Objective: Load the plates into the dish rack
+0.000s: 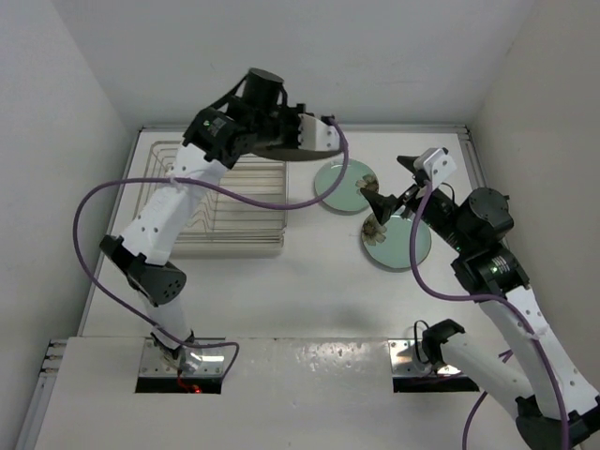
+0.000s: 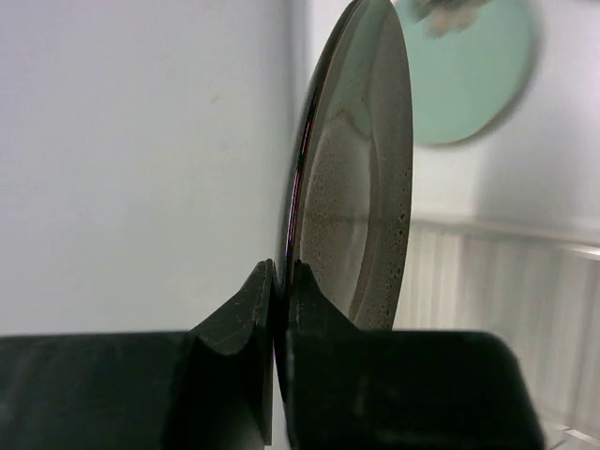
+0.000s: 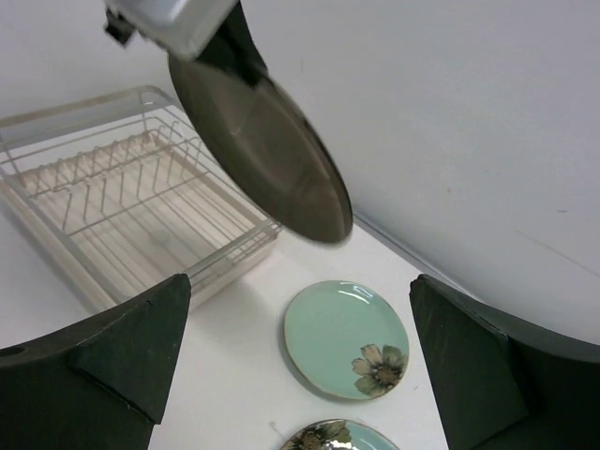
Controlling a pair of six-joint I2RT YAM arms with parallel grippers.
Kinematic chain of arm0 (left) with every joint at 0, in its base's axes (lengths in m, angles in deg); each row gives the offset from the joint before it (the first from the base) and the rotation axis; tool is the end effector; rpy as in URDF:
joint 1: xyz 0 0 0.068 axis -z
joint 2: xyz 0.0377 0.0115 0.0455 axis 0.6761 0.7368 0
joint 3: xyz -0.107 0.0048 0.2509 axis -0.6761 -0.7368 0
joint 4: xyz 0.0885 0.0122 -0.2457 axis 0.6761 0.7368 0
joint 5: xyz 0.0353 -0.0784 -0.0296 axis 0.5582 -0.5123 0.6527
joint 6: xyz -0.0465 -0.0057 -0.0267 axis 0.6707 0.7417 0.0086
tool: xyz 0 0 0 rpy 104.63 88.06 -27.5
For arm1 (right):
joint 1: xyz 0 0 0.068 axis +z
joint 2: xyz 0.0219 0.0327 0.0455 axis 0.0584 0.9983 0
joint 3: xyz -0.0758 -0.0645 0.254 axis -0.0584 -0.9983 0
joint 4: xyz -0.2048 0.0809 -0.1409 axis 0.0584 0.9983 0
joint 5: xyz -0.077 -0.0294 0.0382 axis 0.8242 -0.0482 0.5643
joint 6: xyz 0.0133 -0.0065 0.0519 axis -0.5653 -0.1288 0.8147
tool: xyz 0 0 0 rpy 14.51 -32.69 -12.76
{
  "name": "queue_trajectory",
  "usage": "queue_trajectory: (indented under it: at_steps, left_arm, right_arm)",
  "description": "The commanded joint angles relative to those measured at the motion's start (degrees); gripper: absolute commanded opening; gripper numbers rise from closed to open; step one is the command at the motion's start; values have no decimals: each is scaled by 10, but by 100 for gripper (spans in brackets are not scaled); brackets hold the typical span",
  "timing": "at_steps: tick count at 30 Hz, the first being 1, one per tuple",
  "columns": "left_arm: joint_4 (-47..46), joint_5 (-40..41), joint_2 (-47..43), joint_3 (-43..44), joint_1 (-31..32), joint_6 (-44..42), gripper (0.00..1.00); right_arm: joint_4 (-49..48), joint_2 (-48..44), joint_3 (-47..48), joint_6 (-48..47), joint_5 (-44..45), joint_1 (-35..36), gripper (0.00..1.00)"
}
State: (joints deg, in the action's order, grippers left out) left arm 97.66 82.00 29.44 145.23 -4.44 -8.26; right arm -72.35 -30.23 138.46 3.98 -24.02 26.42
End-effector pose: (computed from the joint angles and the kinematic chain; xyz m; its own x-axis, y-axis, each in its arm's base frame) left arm 0.2820 -0.2269 0.4741 0.3938 0.7759 -0.4928 0.7056 0.0884 0.7031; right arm 0.1534 0.0753 0.4040 0.1293 -0.0190 -0.9914 -0.6041 0.7913 -0.0939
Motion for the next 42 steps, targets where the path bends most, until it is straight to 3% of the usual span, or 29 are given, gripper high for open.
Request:
queue_trajectory:
  at_steps: [1, 8, 12, 18, 25, 36, 42]
  left_arm:
    - [-115, 28, -72, 70, -29, -69, 0]
    - [-151, 28, -125, -63, -182, -201, 0]
    - [-167, -23, -119, -91, -291, -261, 0]
    - [-173, -122, -101, -115, -382, -311, 0]
    - [-178, -164, -75, -141, -407, -333, 0]
    - [-178, -194, -104, -216, -424, -361, 0]
    - [-184, -199, -97, -201, -432, -350, 0]
  right_arm:
    - [-26, 2, 8, -25, 29, 2, 99]
    - [-30, 22, 0, -33, 27, 2, 99]
    - [-52, 27, -17, -34, 24, 0, 99]
    - [-52, 46, -12, -31, 9, 1, 99]
    - [-45, 36, -25, -19, 17, 3, 99]
    - [-57, 34, -29, 2, 27, 1, 99]
    - [-48, 44, -10, 8, 17, 0, 99]
